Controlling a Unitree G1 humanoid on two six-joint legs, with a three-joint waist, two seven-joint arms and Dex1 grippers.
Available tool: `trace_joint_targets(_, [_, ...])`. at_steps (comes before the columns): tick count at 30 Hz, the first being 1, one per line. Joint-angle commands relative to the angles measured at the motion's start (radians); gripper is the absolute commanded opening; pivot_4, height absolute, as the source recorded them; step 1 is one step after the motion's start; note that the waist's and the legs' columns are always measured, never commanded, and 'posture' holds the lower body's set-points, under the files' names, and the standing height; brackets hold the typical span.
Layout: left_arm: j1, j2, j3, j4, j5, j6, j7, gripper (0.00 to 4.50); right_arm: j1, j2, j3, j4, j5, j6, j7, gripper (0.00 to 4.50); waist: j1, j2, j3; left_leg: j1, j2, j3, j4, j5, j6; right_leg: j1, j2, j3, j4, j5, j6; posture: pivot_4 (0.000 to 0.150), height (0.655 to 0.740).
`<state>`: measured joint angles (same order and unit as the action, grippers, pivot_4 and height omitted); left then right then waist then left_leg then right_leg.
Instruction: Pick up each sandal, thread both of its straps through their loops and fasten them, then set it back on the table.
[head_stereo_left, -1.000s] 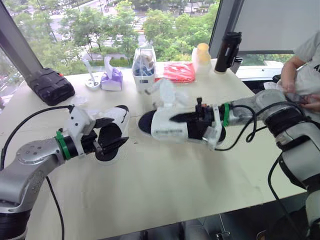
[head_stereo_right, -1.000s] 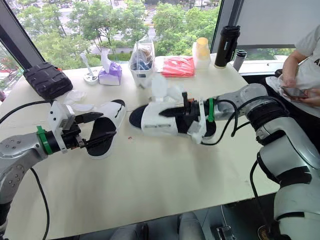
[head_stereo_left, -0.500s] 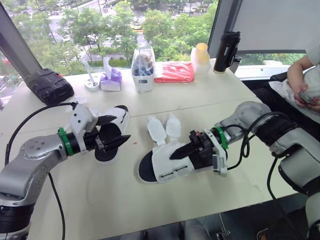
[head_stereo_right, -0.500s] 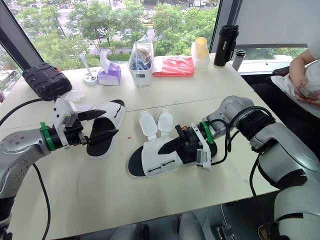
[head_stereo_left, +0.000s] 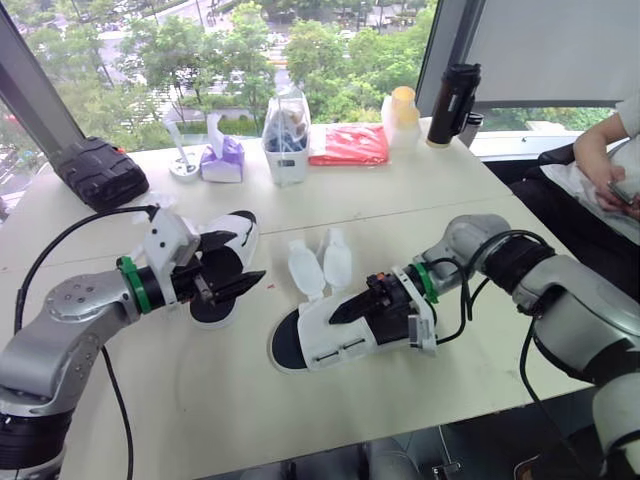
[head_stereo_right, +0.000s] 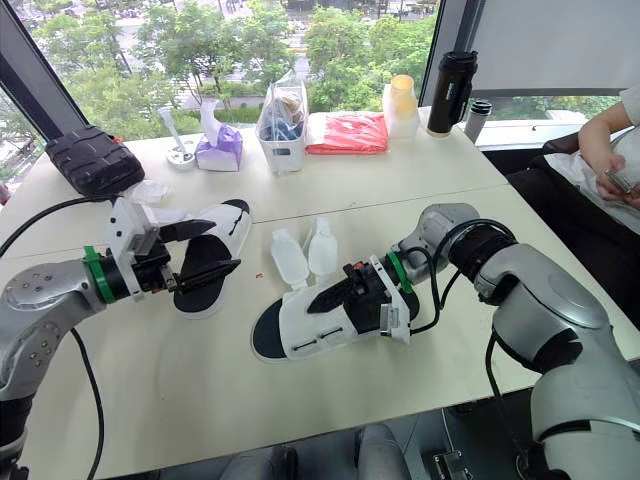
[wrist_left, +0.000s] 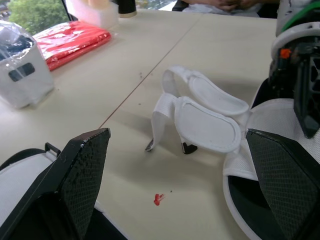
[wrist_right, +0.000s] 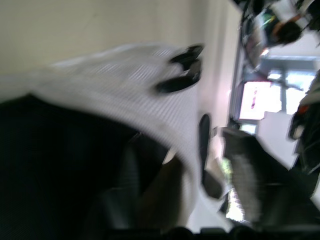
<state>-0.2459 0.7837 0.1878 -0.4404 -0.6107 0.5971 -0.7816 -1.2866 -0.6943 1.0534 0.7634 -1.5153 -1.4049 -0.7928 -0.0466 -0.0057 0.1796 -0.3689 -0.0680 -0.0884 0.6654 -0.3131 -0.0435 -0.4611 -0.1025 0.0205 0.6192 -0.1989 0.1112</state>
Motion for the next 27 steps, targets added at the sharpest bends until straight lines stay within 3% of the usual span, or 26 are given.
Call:
trace_joint_targets(1, [0.002, 0.012, -0.013, -0.027, 0.031, -0.046, -0.022, 4.5, -0.038, -0.026, -0.055, 0.044, 0.117, -0.066, 0.115, 4.3, -0.001, 0.0, 0.0, 0.0, 0.0, 0.0, 0.0, 0.0, 0.0, 0.0, 0.0, 0.0, 0.0, 0.0, 0.0, 0.15, 0.74])
trace_joint_targets(6, [0.059, 0.017, -0.018, -0.021, 0.066, -0.104, -0.069, 4.5, -0.069, -0.077, -0.092, 0.202, 0.346, -0.187, 0.403, 4.41, -0.005, 0.0, 0.0, 0.001, 0.002, 0.001, 0.0, -0.001, 0.001, 0.001, 0.001, 0.0, -0.001, 0.0, 0.0, 0.15, 0.74])
trace_joint_targets(12, [0.097, 0.006, -0.011, -0.019, 0.068, -0.138, -0.11, 4.5, -0.082, -0.144, 0.037, 0.386, 0.762, -0.21, 0.78, 4.41, -0.016, 0.0, 0.0, 0.005, 0.004, 0.003, 0.0, -0.002, 0.004, 0.006, 0.002, 0.0, -0.003, 0.0, 0.0, 0.15, 0.74])
trace_joint_targets(13, [0.118, -0.001, -0.009, -0.029, 0.051, -0.138, -0.123, 4.25, 0.006, -0.25, 0.044, 0.165, 1.146, 0.034, 1.06, 4.47, -0.018, 0.0, 0.0, 0.009, 0.005, 0.003, -0.001, -0.003, 0.005, 0.01, 0.003, 0.0, -0.004, 0.0, 0.0, 0.15, 0.74])
trace_joint_targets(14, [0.133, -0.006, -0.008, -0.037, 0.04, -0.138, -0.133, 3.99, 0.072, -0.328, 0.045, -0.006, 1.432, 0.221, 1.274, 4.5, -0.017, 0.0, 0.0, 0.013, 0.007, 0.004, -0.001, -0.004, 0.007, 0.014, 0.004, 0.001, -0.005, 0.0, 0.0, 0.15, 0.74])
trace_joint_targets(16, [0.159, -0.007, -0.012, -0.043, 0.042, -0.155, -0.149, 3.2, 0.173, -0.423, -0.029, -0.283, 1.805, 0.571, 1.578, 4.5, -0.008, 0.002, 0.001, 0.015, 0.012, 0.002, 0.001, -0.012, 0.021, 0.019, 0.004, 0.0, -0.007, 0.0, -0.001, 0.15, 0.74])
trace_joint_targets(18, [0.178, -0.003, -0.018, -0.041, 0.058, -0.176, -0.163, 2.17, 0.219, -0.445, -0.131, -0.406, 1.927, 0.788, 1.698, 4.5, -0.013, 0.003, 0.001, 0.015, 0.012, 0.003, 0.001, -0.013, 0.024, 0.018, 0.004, 0.003, -0.007, 0.0, 0.0, 0.15, 0.74])
trace_joint_targets(22, [0.208, -0.018, -0.088, -0.019, 0.092, -0.225, -0.205, 0.27, 0.315, -0.436, -0.345, -0.545, 2.088, 1.201, 1.711, 4.5, -0.006, 0.003, 0.001, 0.019, 0.012, 0.004, 0.001, -0.013, 0.024, 0.019, 0.006, 0.003, -0.005, 0.0, 0.0, 0.15, 0.74])
trace_joint_targets(23, [0.21, -0.025, -0.101, -0.01, 0.099, -0.234, -0.208, 0.06, 0.337, -0.425, -0.391, -0.572, 2.092, 1.256, 1.707, 4.5, 0.004, 0.003, 0.001, 0.019, 0.013, 0.004, 0.001, -0.013, 0.024, 0.019, 0.006, 0.002, -0.005, 0.0, -0.001, 0.15, 0.74])
trace_joint_targets(27, [0.215, -0.041, -0.198, 0.049, 0.167, -0.267, -0.228, 0.06, 0.4, -0.35, -0.556, -0.683, 2.14, 1.495, 1.665, 4.5, 0.025, 0.003, 0.001, 0.017, 0.012, 0.004, 0.003, -0.013, 0.023, 0.019, 0.006, 0.001, -0.006, 0.0, -0.001, 0.15, 0.74])
